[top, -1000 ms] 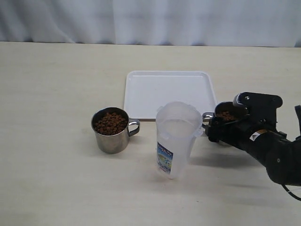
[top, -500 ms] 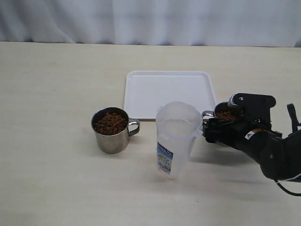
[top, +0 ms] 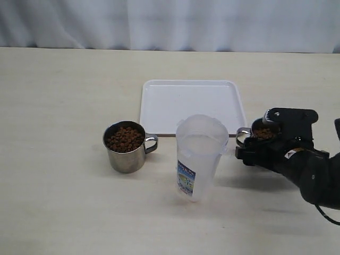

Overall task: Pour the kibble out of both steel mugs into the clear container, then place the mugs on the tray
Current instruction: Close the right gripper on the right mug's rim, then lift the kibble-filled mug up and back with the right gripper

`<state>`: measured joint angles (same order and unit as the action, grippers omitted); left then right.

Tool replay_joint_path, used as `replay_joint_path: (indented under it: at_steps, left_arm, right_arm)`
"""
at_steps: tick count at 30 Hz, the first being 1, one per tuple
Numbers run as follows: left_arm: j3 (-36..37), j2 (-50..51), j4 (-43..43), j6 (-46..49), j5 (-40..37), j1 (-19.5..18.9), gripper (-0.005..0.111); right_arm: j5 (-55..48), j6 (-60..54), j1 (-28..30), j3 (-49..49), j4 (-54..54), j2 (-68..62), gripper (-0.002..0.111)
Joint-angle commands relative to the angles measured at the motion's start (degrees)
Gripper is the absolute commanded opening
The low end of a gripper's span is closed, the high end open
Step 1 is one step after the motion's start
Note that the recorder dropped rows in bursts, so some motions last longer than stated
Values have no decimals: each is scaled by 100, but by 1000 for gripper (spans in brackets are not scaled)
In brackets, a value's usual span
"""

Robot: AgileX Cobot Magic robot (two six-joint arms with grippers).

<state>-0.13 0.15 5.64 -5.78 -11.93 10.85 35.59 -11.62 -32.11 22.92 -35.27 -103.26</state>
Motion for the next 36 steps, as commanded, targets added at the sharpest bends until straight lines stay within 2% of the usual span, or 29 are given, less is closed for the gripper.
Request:
replay_joint_path:
  at_steps: [1,6,9,11,14,18,27,28,30,34,35,36]
  left_arm:
    - [13,-15,-25,27,69,37,0]
    - [13,-15,-25,27,69,37,0]
    - [13,-15,-28,27,69,37,0]
    - [13,-15,-28,27,69,37,0]
    - [13,-15,-28,27,69,37,0]
    - [13,-15,-28,27,69,37,0]
    - [13,-15,-28,27,69,37,0]
    - [13,-15,-28,27,69,37,0]
    - [13,-15,-28,27,69,37,0]
    - [13,-15,-28,27,69,37,0]
    - [13,-15,-28,27,69,37,0]
    - [13,-15,-28,27,69,37,0]
  right_arm:
    - [177,-572,2,-332,-52,770,4]
    - [-492,-1074,2,-440,-52,1837,4]
    - [-978,-1542,2,-440,-52,2913,4]
    - [-1216,-1994,2,-440,-343,3416,4]
    - [-1487,-3405,2,-427,-1662,4059,4]
    - [-1556,-4658,2,-427,-2935,4470,4]
    - [-1644,-4755,2,-427,-2966,4519,4]
    - [-1666,-4577,2,-427,-2768,4541,4]
    - [-1651,-3660,56,-465,-1711,4541,4]
    - [-1893,-778,388,-463,1200,4541,4]
    - [-2048,331,693,-463,2385,4541,4]
    - [-2157,632,829,-452,2770,4541,4]
